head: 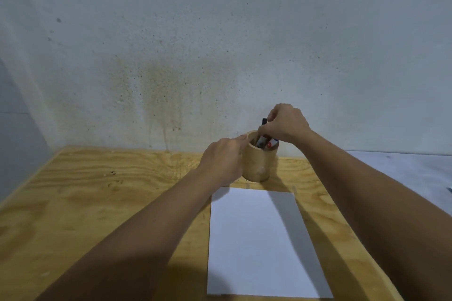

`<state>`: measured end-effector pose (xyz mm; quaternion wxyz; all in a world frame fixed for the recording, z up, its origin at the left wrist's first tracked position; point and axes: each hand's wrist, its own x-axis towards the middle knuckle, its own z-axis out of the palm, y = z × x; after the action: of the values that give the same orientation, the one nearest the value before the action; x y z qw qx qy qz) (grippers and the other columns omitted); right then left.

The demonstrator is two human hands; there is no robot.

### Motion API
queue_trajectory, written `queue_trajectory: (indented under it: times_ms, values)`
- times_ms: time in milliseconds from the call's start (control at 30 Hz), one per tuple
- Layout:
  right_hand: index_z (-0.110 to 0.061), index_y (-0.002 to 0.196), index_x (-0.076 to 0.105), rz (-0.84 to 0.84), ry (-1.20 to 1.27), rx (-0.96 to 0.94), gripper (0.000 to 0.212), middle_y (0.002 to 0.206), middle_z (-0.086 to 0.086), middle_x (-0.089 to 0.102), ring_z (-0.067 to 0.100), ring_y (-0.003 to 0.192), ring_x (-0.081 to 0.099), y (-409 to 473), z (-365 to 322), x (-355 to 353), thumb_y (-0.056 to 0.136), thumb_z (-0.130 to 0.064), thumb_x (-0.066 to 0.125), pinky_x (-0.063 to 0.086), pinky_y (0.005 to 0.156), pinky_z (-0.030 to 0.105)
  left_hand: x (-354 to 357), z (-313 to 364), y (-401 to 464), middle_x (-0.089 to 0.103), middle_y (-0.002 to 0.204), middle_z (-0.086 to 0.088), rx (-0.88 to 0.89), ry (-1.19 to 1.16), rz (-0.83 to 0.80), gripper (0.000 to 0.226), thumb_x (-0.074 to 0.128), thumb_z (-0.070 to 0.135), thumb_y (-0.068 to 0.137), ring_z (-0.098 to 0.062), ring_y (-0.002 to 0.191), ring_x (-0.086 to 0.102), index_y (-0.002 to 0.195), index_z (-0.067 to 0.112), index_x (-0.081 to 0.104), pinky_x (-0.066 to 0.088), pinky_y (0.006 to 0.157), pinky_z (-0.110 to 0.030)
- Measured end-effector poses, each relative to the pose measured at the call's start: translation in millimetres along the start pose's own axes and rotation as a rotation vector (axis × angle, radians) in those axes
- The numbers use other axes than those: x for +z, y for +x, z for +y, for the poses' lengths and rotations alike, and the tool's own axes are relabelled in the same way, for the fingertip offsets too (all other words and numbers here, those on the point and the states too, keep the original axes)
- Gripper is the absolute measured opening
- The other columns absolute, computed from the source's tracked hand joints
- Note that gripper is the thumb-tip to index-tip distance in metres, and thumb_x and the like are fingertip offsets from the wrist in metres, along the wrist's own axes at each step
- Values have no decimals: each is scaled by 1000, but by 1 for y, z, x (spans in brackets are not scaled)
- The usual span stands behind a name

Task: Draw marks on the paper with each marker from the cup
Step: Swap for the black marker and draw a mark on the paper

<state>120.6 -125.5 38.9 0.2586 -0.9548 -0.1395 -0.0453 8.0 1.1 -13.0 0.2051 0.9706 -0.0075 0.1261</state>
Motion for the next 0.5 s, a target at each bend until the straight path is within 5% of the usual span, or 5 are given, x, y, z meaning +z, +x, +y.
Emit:
queue_trajectory:
  times_ms: [233,333,500]
  values:
    - [-7,95,70,10,55,87,25,86,7,70,22,73,67,4,-4,7,76,-23,74,62,72,37,0,0,-2,57,134,-10,-30,-10,10,68,55,-4,81,-34,114,55,140,24,38,53,87,-45]
    - [-7,92,68,67,182,20,21,91,10,71,24,79,69,2,-8,-7,82,-24,75,61,75,38,-1,1,-2,57,132,-12,-43,-8,-6,70,56,-5,81,-34,113,56,141,24,36,54,85,-44]
    - [-6,118,57,282,435,-124,30,102,9,67,22,88,68,-5,-18,-46,95,-24,60,59,80,38,-4,3,-4,47,145,-3,-19,-59,-44,71,54,-8,78,-31,122,50,141,20,36,51,92,-42]
